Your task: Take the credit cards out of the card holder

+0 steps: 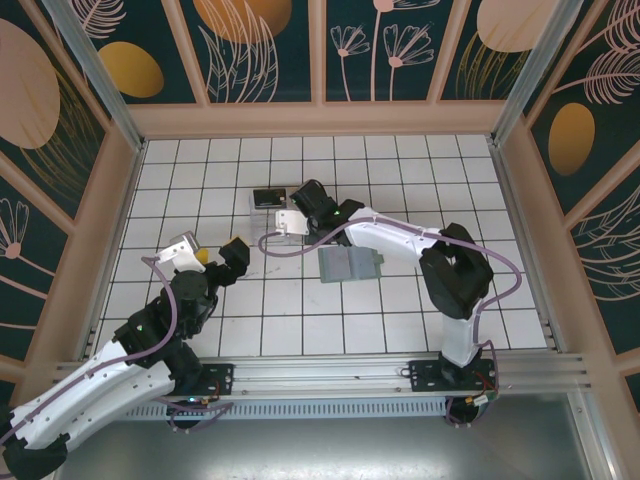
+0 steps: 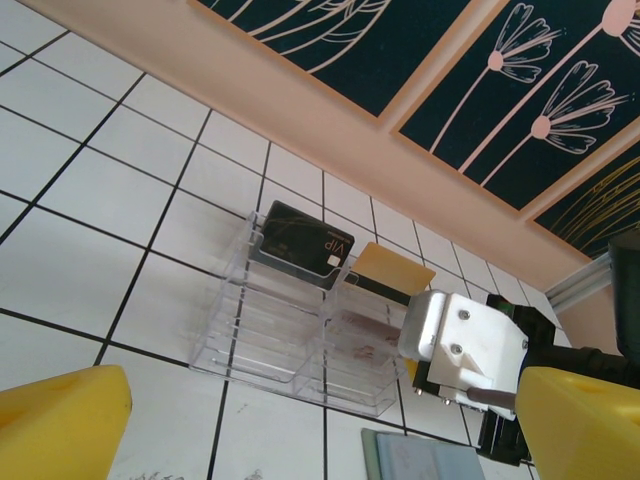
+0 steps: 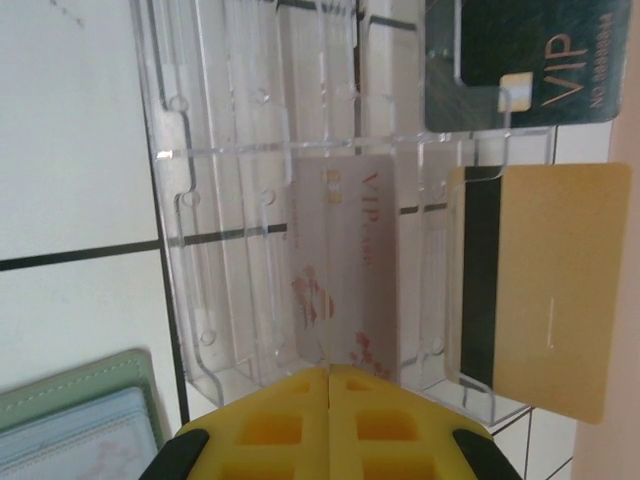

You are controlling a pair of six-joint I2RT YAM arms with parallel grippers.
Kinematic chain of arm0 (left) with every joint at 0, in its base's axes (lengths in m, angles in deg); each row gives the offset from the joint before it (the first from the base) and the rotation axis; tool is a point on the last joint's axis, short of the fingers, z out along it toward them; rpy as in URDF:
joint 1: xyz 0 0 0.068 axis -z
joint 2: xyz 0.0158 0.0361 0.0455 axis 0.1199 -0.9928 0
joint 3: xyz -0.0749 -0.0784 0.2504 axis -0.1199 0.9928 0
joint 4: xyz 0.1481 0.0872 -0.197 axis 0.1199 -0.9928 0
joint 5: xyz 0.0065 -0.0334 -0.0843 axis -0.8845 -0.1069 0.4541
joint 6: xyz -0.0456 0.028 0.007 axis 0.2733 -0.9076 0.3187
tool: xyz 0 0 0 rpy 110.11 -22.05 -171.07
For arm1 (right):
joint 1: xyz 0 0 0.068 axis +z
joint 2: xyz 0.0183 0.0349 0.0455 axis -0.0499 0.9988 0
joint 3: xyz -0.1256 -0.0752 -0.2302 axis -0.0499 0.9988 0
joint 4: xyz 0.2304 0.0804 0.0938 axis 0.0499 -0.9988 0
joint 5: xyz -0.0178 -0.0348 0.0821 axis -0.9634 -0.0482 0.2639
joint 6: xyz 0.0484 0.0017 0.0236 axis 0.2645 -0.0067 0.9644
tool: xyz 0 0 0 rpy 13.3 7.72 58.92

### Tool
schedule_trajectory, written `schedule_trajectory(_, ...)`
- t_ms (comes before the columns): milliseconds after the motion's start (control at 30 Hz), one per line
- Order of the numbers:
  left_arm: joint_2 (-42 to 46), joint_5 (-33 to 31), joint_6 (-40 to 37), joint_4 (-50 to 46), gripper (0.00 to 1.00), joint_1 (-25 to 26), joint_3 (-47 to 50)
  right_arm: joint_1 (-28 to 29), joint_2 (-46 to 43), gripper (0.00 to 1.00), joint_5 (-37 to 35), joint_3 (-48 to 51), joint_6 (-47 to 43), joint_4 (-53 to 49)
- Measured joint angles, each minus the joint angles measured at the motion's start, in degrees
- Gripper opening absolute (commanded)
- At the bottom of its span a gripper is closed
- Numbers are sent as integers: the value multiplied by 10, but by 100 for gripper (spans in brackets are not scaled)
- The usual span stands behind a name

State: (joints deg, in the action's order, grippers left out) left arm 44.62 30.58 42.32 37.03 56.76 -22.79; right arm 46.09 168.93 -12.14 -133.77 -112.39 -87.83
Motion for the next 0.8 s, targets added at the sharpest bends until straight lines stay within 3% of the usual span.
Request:
schedule_trajectory(700,9,0,0,-4,99,0,7,-5,34,0,-2,-25,4,0)
schedule_trajectory(733,9,0,0,-4,99,0,7,-5,35,1,-2,-25,4,0)
schedule_trajectory(800,9,0,0,-4,99,0,7,-5,36,11,-3,-25,4,0)
